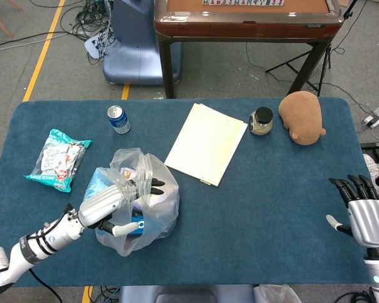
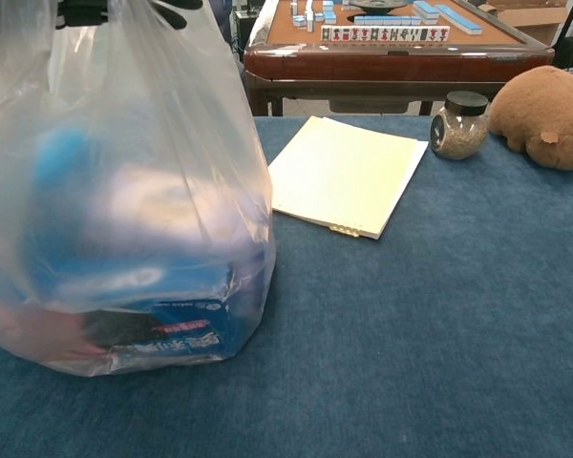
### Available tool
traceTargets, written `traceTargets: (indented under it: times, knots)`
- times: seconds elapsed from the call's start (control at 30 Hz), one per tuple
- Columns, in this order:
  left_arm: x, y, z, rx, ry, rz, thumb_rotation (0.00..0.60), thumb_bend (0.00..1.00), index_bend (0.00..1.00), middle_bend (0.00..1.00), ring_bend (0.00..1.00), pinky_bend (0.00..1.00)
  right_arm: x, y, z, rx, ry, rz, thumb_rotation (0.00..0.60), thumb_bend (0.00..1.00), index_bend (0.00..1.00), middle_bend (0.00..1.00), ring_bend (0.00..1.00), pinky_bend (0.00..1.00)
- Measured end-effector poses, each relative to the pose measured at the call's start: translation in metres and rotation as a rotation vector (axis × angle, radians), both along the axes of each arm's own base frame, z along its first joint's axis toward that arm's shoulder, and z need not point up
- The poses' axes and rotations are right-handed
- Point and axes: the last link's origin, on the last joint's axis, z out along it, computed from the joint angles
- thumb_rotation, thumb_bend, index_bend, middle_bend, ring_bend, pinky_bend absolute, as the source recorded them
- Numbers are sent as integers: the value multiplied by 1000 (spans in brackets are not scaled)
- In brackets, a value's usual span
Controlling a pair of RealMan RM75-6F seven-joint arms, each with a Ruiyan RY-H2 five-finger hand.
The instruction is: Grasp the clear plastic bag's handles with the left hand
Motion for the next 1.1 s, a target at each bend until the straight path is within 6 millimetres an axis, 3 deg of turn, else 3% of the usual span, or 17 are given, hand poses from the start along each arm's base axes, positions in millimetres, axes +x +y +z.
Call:
traceTargets:
  times: [0.67, 1.1]
  knots:
    - [37, 9, 6, -370, -212, 131, 158, 246, 145, 107, 69, 0, -6, 0, 3, -10, -9, -10, 600, 120, 207, 244, 125, 122]
    - [53, 14, -11, -569, -244, 159, 199, 246, 135, 107, 84, 0, -9, 0, 4, -13, -12, -17, 600, 121, 207, 244, 125, 122]
